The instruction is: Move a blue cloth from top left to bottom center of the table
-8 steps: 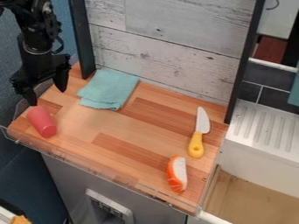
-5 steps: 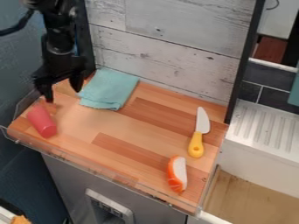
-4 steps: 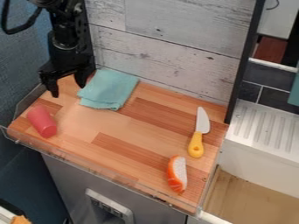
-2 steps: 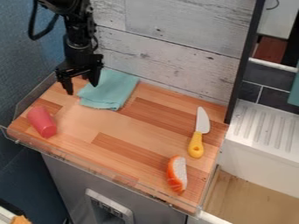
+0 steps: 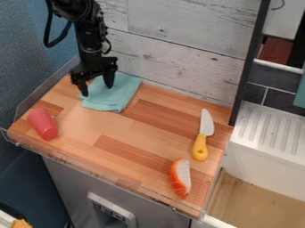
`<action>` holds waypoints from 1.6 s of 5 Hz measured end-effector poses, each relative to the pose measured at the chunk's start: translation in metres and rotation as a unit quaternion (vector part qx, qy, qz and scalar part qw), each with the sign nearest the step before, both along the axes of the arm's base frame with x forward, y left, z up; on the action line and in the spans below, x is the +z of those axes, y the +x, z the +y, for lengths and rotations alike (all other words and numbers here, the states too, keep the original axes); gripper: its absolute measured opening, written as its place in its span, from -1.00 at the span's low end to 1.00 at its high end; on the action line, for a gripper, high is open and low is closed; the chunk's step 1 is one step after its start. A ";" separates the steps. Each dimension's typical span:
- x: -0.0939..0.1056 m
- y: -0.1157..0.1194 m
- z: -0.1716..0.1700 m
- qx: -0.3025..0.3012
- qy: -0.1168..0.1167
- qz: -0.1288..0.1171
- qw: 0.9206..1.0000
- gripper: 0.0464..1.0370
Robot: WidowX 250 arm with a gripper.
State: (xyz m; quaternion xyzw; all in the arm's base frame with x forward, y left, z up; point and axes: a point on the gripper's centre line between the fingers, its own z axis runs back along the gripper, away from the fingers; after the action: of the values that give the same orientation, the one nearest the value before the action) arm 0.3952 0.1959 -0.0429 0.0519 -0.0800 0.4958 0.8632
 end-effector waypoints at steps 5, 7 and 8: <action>-0.023 0.007 -0.017 -0.033 -0.039 -0.028 0.998 0.93; -0.025 -0.003 -0.043 -0.075 -0.031 -0.022 0.996 0.92; -0.025 -0.007 -0.062 -0.099 -0.036 -0.015 0.994 0.92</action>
State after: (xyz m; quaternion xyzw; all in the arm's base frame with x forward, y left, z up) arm 0.3879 0.1338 -0.0676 0.0048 -0.0800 0.4109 0.9081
